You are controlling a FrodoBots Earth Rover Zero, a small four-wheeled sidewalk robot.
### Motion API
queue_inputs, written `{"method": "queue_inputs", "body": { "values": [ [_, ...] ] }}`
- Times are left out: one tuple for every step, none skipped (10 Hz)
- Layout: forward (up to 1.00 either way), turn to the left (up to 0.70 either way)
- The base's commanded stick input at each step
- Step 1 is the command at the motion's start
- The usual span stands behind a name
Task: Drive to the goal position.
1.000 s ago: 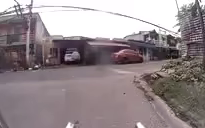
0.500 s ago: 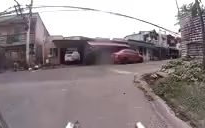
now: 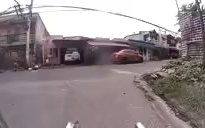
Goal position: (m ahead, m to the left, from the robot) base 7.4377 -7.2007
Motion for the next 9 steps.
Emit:
{"method": "queue_inputs", "body": {
  "values": [
    [0.06,0.0],
    [0.06,0.0],
    [0.06,0.0],
    [0.06,0.0],
    [0.35,0.0],
    [0.64,0.0],
    [0.7,0.0],
    [0.7,0.0],
    [0.7,0.0]
  ]
}}
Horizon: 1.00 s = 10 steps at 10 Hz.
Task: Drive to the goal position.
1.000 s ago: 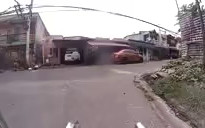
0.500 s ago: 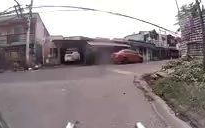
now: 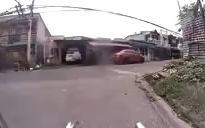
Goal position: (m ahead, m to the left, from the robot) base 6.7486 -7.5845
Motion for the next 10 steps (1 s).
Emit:
{"method": "queue_inputs", "body": {
  "values": [
    [0.7,0.0],
    [0.7,0.0],
    [0.7,0.0],
    [0.7,0.0],
    [0.7,0.0],
    [0.7,0.0],
    [0.7,-0.04],
    [0.7,-0.14],
    [0.7,-0.14],
    [0.7,-0.14]
  ]
}}
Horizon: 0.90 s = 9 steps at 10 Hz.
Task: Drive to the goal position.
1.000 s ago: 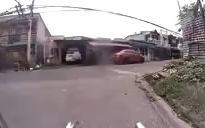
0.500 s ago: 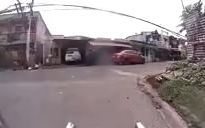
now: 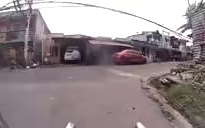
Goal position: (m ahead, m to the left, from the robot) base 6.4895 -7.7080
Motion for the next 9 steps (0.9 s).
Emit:
{"method": "queue_inputs", "body": {
  "values": [
    [0.7,-0.14],
    [0.7,-0.14],
    [0.7,-0.14],
    [0.7,-0.14],
    [0.7,-0.14],
    [0.7,-0.14],
    [0.7,-0.14],
    [0.7,-0.14],
    [0.7,-0.14]
  ]
}}
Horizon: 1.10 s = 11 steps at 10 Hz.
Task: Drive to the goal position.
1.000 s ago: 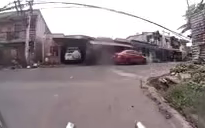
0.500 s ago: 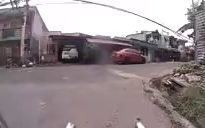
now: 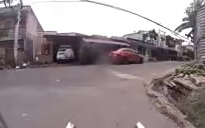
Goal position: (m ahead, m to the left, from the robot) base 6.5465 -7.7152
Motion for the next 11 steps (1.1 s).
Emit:
{"method": "queue_inputs", "body": {
  "values": [
    [0.7,-0.14],
    [0.7,-0.14],
    [0.7,-0.14],
    [0.69,-0.14],
    [0.67,-0.13],
    [0.67,-0.13],
    [0.67,-0.13],
    [0.67,-0.13],
    [0.67,-0.13],
    [0.69,-0.14],
    [0.7,-0.14]
  ]
}}
